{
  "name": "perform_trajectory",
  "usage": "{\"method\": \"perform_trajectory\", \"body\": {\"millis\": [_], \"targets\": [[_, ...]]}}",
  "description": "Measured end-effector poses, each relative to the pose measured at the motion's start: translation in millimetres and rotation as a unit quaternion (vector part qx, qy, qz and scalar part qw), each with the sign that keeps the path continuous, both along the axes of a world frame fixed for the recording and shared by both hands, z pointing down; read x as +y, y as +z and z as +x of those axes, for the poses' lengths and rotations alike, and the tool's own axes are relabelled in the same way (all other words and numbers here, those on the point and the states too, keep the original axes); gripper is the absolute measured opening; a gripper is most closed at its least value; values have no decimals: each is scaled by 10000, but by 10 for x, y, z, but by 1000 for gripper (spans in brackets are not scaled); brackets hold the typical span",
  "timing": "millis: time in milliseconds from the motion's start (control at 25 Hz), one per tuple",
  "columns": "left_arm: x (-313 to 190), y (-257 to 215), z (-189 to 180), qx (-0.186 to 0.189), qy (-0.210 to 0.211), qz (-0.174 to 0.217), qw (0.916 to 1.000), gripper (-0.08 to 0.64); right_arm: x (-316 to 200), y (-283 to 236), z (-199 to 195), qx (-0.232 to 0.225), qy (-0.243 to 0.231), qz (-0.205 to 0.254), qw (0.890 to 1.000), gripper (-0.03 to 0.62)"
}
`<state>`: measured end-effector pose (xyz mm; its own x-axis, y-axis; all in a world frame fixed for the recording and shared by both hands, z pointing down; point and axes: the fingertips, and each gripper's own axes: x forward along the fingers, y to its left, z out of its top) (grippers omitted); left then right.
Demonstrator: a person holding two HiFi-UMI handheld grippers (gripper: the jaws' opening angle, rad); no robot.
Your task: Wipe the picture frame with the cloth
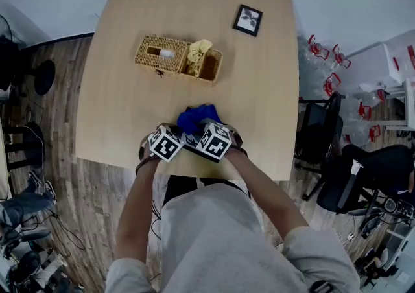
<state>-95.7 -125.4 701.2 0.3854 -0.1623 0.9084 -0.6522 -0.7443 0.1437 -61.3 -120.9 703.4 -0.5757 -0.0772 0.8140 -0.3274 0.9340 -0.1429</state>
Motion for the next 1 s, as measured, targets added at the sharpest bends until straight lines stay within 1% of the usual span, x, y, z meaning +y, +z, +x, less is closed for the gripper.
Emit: {"method": "perform_trajectory", "body": {"millis": [360, 520, 640, 720, 880, 1000], "targets": [[1, 0, -1, 62, 43, -11, 10000, 52, -100, -13, -165, -167, 66, -8, 9998, 48], [2, -5, 1, 114, 16, -11, 9999, 53, -148, -56, -209, -242, 76, 136, 9996, 47], [5, -8, 2, 131, 16, -25, 9999, 54, -233, -122, -295, -405, 174, 253, 9987, 46], [0, -10, -1, 143, 13, -36, 9999, 52, -301, -134, -362, -490, 263, 207, 9982, 46], [-9, -6, -3, 155, 24, -61, 9999, 53, -365, -109, -413, -621, 507, -57, 9968, 46], [-5, -4, -11, 166, 38, -82, 9998, 53, -329, -90, -391, -597, 625, -127, 9962, 46]]}}
